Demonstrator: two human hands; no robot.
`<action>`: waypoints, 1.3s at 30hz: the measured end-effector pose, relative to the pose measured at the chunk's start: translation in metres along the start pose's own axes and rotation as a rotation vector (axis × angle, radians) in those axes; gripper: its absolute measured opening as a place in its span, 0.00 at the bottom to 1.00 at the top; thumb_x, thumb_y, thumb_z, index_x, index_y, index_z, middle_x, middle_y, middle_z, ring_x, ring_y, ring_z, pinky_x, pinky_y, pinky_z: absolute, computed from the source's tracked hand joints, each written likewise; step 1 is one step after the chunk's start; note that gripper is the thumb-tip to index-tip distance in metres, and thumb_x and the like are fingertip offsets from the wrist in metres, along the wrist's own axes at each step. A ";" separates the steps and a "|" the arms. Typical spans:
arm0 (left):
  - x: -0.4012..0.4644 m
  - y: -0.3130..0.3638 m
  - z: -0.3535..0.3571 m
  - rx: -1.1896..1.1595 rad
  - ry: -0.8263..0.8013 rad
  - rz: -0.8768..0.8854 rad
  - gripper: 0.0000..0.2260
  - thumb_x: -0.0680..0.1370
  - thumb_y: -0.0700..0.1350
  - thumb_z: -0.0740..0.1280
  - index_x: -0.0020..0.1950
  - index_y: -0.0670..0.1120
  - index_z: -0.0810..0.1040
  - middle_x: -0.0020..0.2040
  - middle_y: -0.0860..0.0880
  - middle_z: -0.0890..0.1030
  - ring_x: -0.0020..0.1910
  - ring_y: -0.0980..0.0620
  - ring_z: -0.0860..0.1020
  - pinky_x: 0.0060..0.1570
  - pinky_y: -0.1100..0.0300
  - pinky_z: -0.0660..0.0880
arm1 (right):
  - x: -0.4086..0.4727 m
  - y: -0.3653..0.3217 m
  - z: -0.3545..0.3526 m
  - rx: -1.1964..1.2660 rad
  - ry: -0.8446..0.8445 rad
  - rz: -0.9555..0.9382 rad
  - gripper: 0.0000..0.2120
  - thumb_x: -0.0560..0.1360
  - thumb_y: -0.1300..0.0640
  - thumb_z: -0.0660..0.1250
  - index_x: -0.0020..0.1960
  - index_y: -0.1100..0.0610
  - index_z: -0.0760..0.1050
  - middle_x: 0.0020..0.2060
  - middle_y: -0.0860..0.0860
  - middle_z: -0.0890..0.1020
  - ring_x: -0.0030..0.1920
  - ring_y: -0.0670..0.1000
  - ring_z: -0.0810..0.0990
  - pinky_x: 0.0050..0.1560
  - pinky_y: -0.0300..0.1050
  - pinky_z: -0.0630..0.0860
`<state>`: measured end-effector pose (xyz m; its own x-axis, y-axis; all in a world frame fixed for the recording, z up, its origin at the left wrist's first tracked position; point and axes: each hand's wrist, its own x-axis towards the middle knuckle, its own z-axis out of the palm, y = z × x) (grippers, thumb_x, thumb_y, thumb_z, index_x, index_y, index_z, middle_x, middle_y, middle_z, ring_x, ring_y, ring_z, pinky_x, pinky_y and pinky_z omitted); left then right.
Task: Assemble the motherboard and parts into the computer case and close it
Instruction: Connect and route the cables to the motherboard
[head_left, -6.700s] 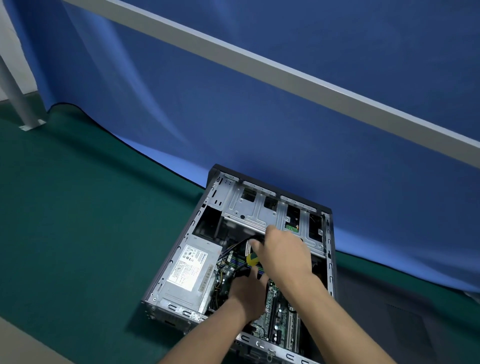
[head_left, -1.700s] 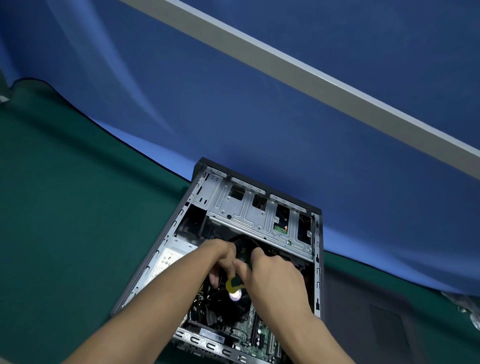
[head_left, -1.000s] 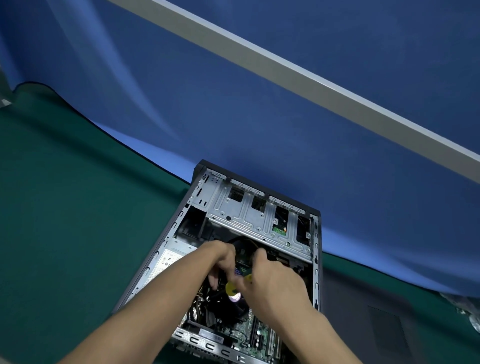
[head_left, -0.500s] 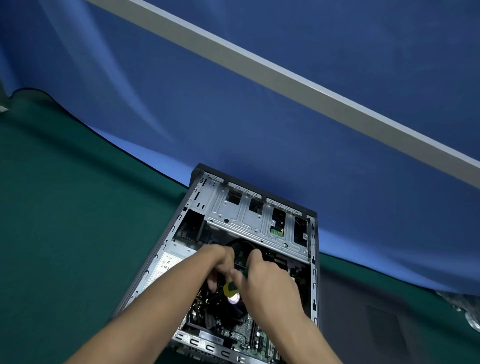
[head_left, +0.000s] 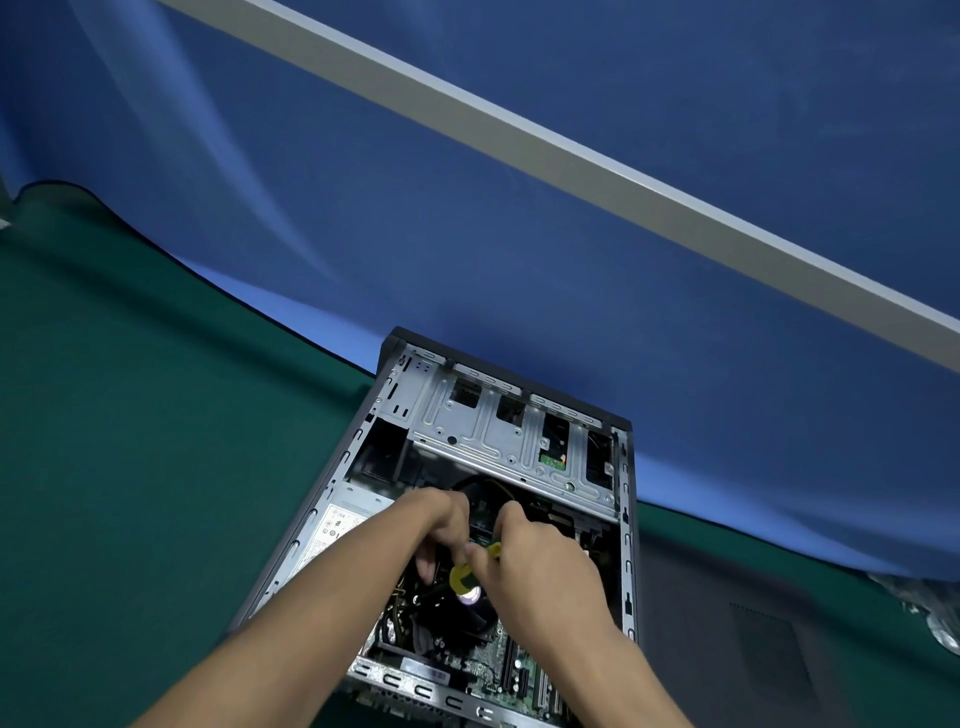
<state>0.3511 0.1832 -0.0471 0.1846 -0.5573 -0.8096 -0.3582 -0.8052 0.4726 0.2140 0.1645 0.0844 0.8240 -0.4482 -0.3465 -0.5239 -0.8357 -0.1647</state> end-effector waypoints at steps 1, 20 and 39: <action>-0.002 0.001 0.000 -0.003 0.003 0.008 0.07 0.75 0.36 0.66 0.48 0.32 0.76 0.47 0.31 0.81 0.28 0.47 0.79 0.46 0.51 0.81 | 0.001 -0.001 -0.001 0.009 -0.030 -0.026 0.15 0.78 0.45 0.60 0.58 0.54 0.64 0.53 0.53 0.77 0.52 0.58 0.78 0.42 0.46 0.66; 0.011 -0.003 0.000 -0.006 0.019 0.013 0.10 0.73 0.34 0.67 0.52 0.30 0.75 0.48 0.29 0.80 0.30 0.44 0.80 0.50 0.48 0.80 | 0.001 -0.006 0.003 0.009 0.004 -0.016 0.13 0.79 0.47 0.59 0.58 0.53 0.64 0.52 0.52 0.73 0.51 0.58 0.78 0.41 0.47 0.68; 0.004 0.000 -0.001 -0.020 0.003 0.016 0.18 0.72 0.34 0.70 0.59 0.30 0.75 0.51 0.28 0.79 0.32 0.43 0.79 0.54 0.46 0.78 | -0.001 -0.004 0.000 0.062 -0.030 0.080 0.13 0.79 0.47 0.59 0.58 0.55 0.66 0.54 0.54 0.77 0.53 0.58 0.77 0.43 0.46 0.69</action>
<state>0.3525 0.1806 -0.0501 0.1820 -0.5704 -0.8009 -0.3430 -0.8002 0.4919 0.2158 0.1684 0.0851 0.7724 -0.5026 -0.3883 -0.6013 -0.7756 -0.1921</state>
